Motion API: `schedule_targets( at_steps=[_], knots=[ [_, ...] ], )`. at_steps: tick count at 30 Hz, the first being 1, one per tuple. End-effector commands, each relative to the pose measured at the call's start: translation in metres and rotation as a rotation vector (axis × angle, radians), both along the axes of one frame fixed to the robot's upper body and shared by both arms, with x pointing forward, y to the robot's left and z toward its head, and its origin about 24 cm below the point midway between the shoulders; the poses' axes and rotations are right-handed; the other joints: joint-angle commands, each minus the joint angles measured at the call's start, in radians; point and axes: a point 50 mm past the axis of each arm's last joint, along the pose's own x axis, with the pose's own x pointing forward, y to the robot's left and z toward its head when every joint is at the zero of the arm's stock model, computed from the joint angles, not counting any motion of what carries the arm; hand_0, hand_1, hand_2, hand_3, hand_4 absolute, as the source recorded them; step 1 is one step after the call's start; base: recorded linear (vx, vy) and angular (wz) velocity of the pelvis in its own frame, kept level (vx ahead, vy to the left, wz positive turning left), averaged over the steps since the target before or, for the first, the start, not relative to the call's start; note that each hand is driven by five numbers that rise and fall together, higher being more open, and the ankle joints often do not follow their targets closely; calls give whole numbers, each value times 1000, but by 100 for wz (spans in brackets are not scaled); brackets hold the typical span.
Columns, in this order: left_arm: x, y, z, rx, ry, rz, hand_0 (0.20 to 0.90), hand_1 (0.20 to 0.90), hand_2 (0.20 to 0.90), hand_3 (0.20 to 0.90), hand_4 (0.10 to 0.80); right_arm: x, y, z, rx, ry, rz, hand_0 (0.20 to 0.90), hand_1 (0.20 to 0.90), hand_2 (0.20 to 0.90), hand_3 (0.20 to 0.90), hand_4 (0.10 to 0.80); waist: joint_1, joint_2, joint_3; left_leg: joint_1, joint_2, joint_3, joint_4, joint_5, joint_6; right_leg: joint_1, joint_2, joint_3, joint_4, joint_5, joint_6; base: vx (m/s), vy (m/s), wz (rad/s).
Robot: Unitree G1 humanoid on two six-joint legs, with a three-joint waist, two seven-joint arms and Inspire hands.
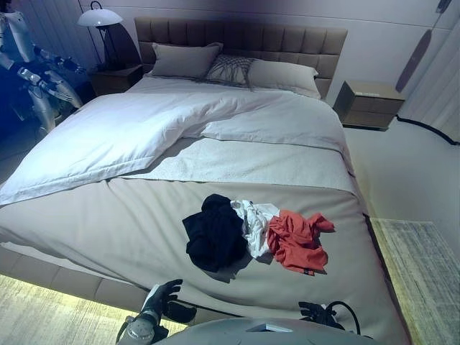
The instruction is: Pick up the clothes from the bed and place them into the basket
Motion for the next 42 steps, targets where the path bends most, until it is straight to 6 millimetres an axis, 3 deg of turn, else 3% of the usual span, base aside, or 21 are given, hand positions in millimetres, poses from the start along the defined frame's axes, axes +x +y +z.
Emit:
schedule_targets(
  at_steps=[1,13,22,28,33,37,42],
  knots=[
    [29,-16,6,-93,-79,-30,900,900,900,900,800,16,-2,2,-33,-19,7,900,900,900,900,800,18,25,44,61,-21,57,8,-120,22,-38,-2,-9,56,10,33,0,0,0],
    [21,-19,1,-35,-36,-52,900,900,900,900,800,6,-14,3,-102,-35,-235,900,900,900,900,800,12,21,44,62,-15,68,8,-120,21,-40,2,-4,49,18,38,1,-1,0],
    [15,2,3,22,-11,-91,900,900,900,900,800,34,-49,21,-220,-194,-265,900,900,900,900,800,37,4,58,54,-19,61,8,-118,22,-41,6,-9,44,30,43,51,-56,-2],
    [16,25,10,66,-21,-111,900,900,900,900,800,77,-79,51,-333,-361,-177,900,900,900,900,800,78,-19,85,17,-23,36,8,-112,26,-70,8,-17,45,39,49,44,-130,6],
    [50,47,30,127,-105,-126,900,900,900,900,800,141,-108,101,-425,-562,-116,900,900,900,900,800,124,-38,155,-95,-10,-9,8,-83,33,-189,31,-20,83,49,41,-135,-225,15],
    [65,58,41,169,-141,-153,900,900,900,900,800,175,-117,134,-471,-695,-102,900,900,900,900,800,145,-45,224,-165,1,-35,20,-58,33,-262,47,-27,134,39,25,-98,-142,24],
    [83,59,52,147,-211,-139,900,900,900,900,800,197,-135,169,-556,-767,-97,900,900,900,900,800,175,-35,309,-290,5,-71,139,-49,17,-327,40,-66,192,33,2,-33,-99,15]
  ],
)
